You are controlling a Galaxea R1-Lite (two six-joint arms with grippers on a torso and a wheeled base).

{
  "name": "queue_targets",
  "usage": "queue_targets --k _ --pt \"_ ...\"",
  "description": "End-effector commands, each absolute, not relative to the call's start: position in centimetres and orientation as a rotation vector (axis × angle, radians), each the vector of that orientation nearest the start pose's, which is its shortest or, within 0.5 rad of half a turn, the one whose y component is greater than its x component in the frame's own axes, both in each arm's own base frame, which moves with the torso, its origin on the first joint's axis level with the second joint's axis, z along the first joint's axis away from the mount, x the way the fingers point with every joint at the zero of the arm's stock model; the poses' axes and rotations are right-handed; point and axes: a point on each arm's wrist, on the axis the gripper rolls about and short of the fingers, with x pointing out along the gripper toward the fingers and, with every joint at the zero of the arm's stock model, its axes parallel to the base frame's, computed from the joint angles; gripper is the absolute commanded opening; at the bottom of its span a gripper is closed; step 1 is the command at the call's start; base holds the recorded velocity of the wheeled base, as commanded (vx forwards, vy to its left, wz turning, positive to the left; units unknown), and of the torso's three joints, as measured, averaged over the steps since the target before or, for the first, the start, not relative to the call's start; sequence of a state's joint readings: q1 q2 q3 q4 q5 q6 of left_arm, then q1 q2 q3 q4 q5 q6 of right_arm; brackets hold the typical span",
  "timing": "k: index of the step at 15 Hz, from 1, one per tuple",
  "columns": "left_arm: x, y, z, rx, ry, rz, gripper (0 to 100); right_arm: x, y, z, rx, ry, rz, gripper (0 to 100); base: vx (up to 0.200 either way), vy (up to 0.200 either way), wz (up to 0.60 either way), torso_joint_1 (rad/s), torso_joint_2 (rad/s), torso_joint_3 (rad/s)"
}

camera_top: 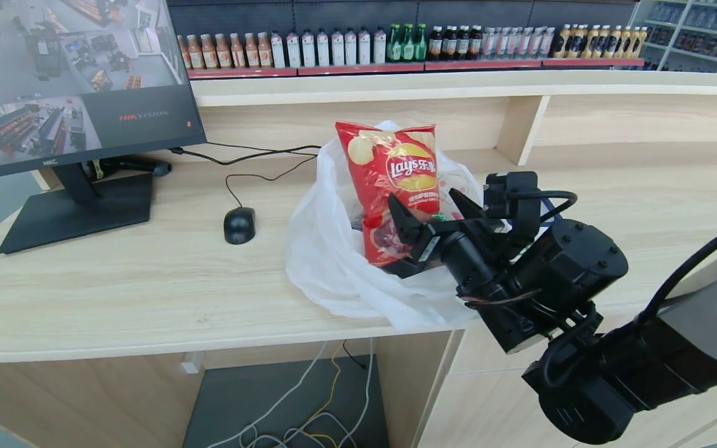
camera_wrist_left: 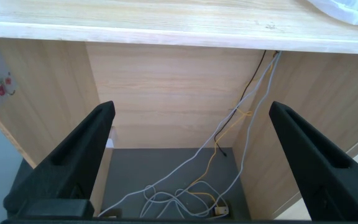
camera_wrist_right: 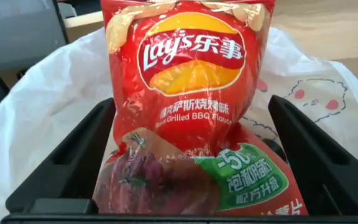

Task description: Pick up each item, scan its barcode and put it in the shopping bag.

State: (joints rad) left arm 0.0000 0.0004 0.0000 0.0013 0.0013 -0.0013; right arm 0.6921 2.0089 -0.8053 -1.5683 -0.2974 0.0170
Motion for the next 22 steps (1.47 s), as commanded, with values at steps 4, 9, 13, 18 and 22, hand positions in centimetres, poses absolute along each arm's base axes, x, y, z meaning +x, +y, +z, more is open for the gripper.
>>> queue_targets --k 4,9,13,18,22 --pt "-2.3 0.0 7.5 -0.002 0.002 0.002 100 26.1 20.9 19.7 0.218 -0.376 0.395 100 0.000 0.000 0.00 0.000 0.00 0.000" --pt "-2.3 0.0 7.5 -0.002 0.002 0.002 100 22.1 19.1 22.5 0.250 -0.432 0.434 100 0.000 0.000 0.00 0.000 0.00 0.000" --pt "-2.3 0.0 7.5 -0.002 0.002 0.002 100 17.6 15.1 25.0 0.290 -0.507 0.429 100 0.000 0.000 0.00 0.000 0.00 0.000" --pt "-2.3 0.0 7.5 -0.002 0.002 0.002 100 8.7 6.5 23.5 0.287 -0.584 0.384 100 0.000 0.000 0.00 0.000 0.00 0.000" --pt "-2.3 0.0 7.5 -0.002 0.002 0.002 100 3.4 2.0 21.4 0.348 -0.691 0.382 100 0.000 0.000 0.00 0.000 0.00 0.000"
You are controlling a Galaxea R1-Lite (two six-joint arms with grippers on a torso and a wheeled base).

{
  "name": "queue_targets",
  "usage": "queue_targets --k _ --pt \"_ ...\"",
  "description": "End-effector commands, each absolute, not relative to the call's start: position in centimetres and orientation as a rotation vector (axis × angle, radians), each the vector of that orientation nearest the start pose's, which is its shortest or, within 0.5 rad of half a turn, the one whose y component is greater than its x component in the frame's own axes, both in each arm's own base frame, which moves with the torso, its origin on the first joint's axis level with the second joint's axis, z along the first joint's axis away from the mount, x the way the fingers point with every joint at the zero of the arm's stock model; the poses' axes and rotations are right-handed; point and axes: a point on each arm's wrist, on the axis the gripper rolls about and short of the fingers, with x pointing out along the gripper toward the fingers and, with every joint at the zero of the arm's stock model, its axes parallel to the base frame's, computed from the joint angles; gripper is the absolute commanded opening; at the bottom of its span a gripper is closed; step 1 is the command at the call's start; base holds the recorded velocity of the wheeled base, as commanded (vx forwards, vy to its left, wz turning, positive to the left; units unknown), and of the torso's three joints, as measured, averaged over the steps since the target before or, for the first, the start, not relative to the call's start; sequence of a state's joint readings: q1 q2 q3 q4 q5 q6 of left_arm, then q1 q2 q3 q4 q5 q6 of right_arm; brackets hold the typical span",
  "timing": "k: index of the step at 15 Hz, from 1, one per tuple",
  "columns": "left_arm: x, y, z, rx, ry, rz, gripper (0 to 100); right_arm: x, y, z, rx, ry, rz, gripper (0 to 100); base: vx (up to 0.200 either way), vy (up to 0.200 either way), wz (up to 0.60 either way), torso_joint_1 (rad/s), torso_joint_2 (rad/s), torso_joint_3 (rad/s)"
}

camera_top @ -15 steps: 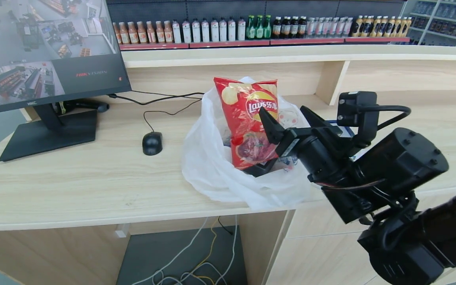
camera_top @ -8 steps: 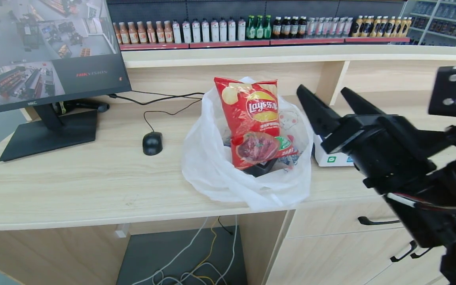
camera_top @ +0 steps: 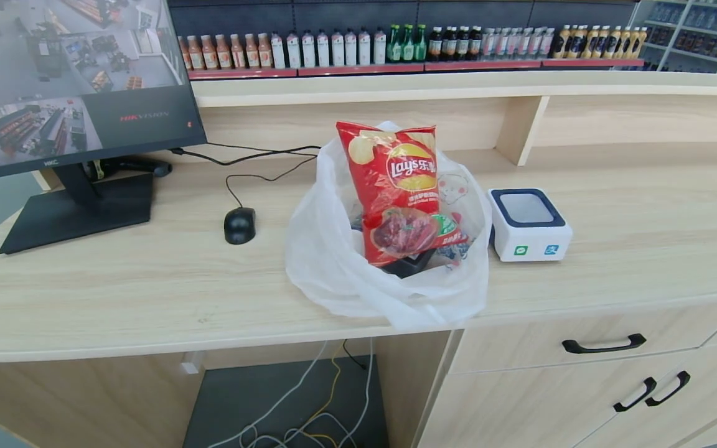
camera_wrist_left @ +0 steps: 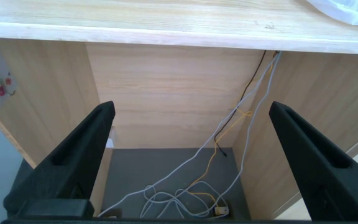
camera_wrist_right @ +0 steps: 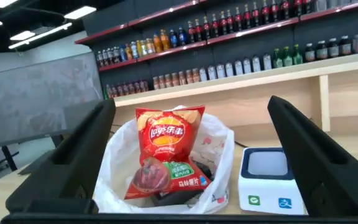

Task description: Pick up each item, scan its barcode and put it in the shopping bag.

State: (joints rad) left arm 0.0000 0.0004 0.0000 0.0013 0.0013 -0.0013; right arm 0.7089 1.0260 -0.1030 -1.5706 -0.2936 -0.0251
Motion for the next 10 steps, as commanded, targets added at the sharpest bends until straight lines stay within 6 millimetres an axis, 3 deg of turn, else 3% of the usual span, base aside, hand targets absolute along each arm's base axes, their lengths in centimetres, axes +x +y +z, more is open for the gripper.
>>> queue_targets --k 1,6,8,10 --pt "-2.3 0.0 7.5 -0.002 0.002 0.002 100 1.9 0.8 21.5 0.386 -0.763 0.379 100 0.000 0.000 0.00 0.000 0.00 0.000" --pt "-2.3 0.0 7.5 -0.002 0.002 0.002 100 -1.9 -2.3 15.7 0.243 -0.454 0.467 100 0.000 0.000 0.00 0.000 0.00 0.000" --pt "-2.3 0.0 7.5 -0.002 0.002 0.002 100 -2.4 -2.6 12.7 0.168 -0.355 0.530 100 0.000 0.000 0.00 0.000 0.00 0.000" --pt "-2.3 0.0 7.5 -0.002 0.002 0.000 100 -1.8 -2.0 10.1 0.056 -0.231 0.577 100 0.000 0.000 0.00 0.000 0.00 0.000"
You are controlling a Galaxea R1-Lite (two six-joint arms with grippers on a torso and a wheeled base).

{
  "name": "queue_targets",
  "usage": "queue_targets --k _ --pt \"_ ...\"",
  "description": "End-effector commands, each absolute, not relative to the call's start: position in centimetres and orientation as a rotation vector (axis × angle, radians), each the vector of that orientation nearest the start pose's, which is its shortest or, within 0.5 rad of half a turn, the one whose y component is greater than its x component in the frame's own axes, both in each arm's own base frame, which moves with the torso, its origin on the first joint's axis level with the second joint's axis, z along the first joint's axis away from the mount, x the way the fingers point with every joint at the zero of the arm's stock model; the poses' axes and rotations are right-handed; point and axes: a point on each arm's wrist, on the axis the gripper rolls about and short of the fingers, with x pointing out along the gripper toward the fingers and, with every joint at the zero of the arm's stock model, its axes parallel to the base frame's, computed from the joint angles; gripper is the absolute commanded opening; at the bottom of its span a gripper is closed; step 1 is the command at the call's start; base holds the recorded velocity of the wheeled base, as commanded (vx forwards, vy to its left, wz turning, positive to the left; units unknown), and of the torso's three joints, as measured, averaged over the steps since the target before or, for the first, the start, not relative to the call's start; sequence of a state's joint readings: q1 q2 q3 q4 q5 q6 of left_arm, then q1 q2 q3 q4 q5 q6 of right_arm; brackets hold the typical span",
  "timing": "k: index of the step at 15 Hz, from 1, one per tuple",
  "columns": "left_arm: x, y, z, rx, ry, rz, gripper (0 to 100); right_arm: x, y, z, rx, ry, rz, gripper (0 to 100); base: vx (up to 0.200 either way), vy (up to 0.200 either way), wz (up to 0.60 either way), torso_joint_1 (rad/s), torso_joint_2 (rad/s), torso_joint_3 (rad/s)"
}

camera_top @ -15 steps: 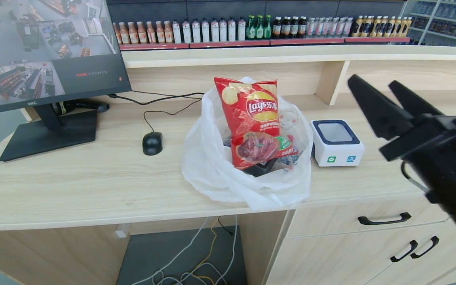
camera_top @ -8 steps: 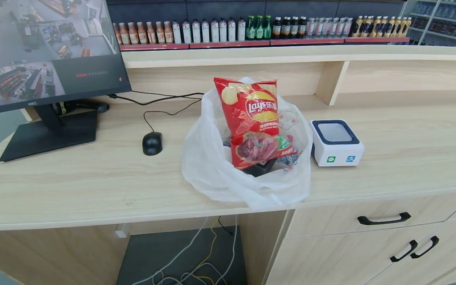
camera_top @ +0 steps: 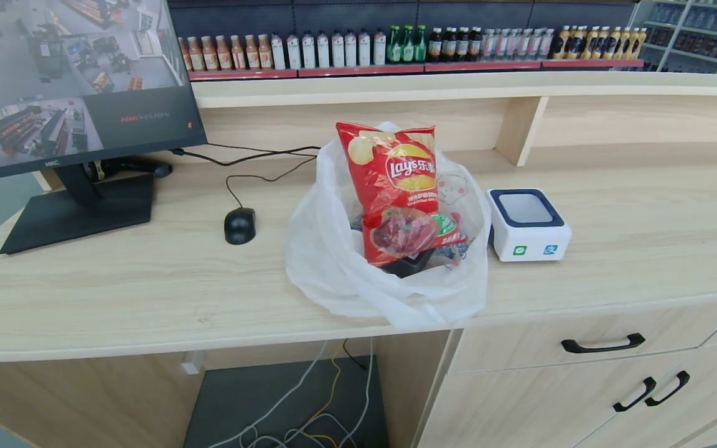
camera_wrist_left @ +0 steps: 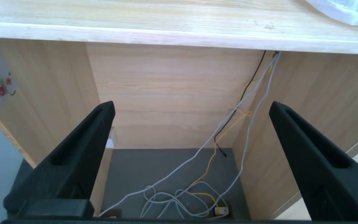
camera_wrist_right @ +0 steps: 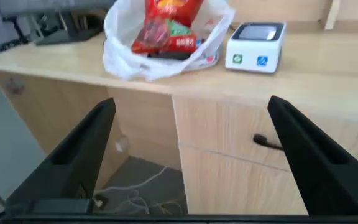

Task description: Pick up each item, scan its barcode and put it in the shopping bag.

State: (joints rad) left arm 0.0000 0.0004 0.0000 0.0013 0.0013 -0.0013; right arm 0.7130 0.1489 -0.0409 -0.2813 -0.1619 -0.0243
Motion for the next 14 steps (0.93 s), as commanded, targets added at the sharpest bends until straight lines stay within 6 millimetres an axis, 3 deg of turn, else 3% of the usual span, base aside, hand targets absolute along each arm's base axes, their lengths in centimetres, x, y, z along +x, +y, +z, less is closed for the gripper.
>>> queue_targets --k 1,5,10,11,13,14 --pt "-2.3 0.0 7.5 -0.002 0.002 0.002 100 -1.8 -1.9 9.7 0.034 -0.208 0.594 100 0.000 0.000 0.00 0.000 0.00 0.000" --pt "-2.3 0.0 7.5 -0.002 0.002 0.002 100 -1.6 -1.7 8.1 -0.050 -0.070 0.628 100 0.000 0.000 0.00 0.000 0.00 0.000" --pt "-2.3 0.0 7.5 -0.002 0.002 0.002 100 -1.8 -1.7 8.1 -0.056 -0.044 0.616 100 0.000 0.000 0.00 0.000 0.00 0.000" --pt "-2.3 0.0 7.5 -0.002 0.002 0.000 100 -1.8 -1.6 8.1 -0.057 -0.042 0.567 100 0.000 0.000 0.00 0.000 0.00 0.000" --pt "-2.3 0.0 7.5 -0.002 0.002 0.002 100 -1.4 -0.5 8.3 -0.087 0.089 0.190 100 0.000 0.000 0.00 0.000 0.00 0.000" --pt "-2.3 0.0 7.5 -0.002 0.002 0.002 100 -1.2 -0.3 8.3 -0.089 0.123 0.092 100 0.000 0.000 0.00 0.000 0.00 0.000"
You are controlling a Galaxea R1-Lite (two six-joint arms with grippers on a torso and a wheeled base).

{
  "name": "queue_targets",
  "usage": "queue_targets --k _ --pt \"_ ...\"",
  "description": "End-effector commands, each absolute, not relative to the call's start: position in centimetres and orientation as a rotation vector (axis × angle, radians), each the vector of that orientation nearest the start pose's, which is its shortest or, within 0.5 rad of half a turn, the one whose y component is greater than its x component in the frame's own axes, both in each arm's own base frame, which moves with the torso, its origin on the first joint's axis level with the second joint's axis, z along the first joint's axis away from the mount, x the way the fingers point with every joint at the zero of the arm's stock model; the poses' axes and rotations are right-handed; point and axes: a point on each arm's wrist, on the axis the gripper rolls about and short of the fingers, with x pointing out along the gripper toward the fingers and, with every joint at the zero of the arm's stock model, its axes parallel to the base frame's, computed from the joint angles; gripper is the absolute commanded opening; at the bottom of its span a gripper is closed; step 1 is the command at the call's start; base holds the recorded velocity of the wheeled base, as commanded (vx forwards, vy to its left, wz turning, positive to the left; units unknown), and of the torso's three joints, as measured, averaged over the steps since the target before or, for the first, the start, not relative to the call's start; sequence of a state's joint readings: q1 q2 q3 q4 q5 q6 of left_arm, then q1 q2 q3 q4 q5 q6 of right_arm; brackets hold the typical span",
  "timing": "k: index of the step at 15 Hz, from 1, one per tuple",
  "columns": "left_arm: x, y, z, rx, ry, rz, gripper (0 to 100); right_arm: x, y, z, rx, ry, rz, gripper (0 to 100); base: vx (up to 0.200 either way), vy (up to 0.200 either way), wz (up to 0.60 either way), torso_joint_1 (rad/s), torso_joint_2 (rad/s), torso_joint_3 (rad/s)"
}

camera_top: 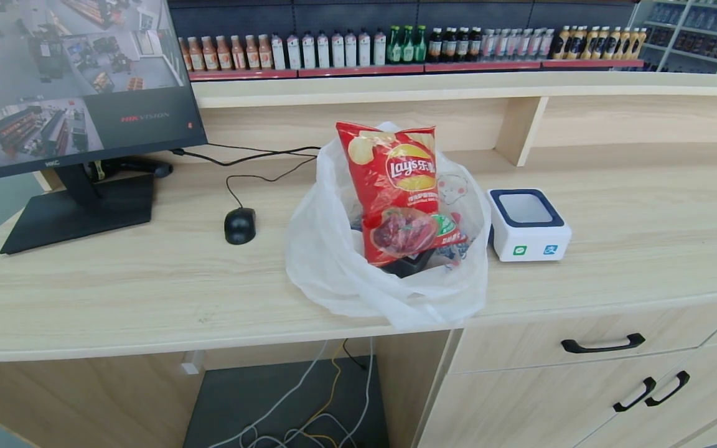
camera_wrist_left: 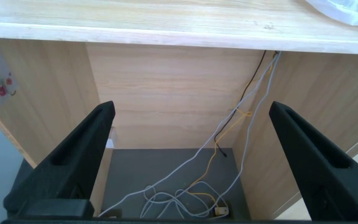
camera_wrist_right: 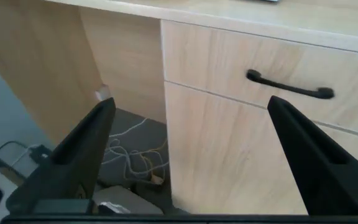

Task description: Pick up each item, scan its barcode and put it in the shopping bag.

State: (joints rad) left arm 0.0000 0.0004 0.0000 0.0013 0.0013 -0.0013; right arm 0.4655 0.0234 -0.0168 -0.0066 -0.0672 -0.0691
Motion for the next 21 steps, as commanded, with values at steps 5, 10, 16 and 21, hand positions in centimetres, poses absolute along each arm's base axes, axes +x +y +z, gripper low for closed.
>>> queue_targets --k 5,10,16,21 --pt "-2.3 0.0 7.5 -0.002 0.002 0.002 100 -1.8 0.1 7.8 -0.089 0.058 0.013 100 0.000 0.000 0.00 0.000 0.00 0.000" --pt "-2.3 0.0 7.5 -0.002 0.000 0.002 100 -2.3 0.0 7.6 -0.072 -0.006 0.031 100 0.000 0.000 0.00 0.000 0.00 0.000" --pt "-2.3 0.0 7.5 -0.002 0.000 0.002 100 -2.3 0.0 7.6 -0.037 -0.007 0.027 100 0.000 0.000 0.00 0.000 0.00 0.000" --pt "-2.3 0.0 7.5 -0.002 0.000 0.002 100 -2.3 0.0 7.6 -0.028 -0.007 0.029 100 0.000 0.000 0.00 0.000 0.00 0.000"
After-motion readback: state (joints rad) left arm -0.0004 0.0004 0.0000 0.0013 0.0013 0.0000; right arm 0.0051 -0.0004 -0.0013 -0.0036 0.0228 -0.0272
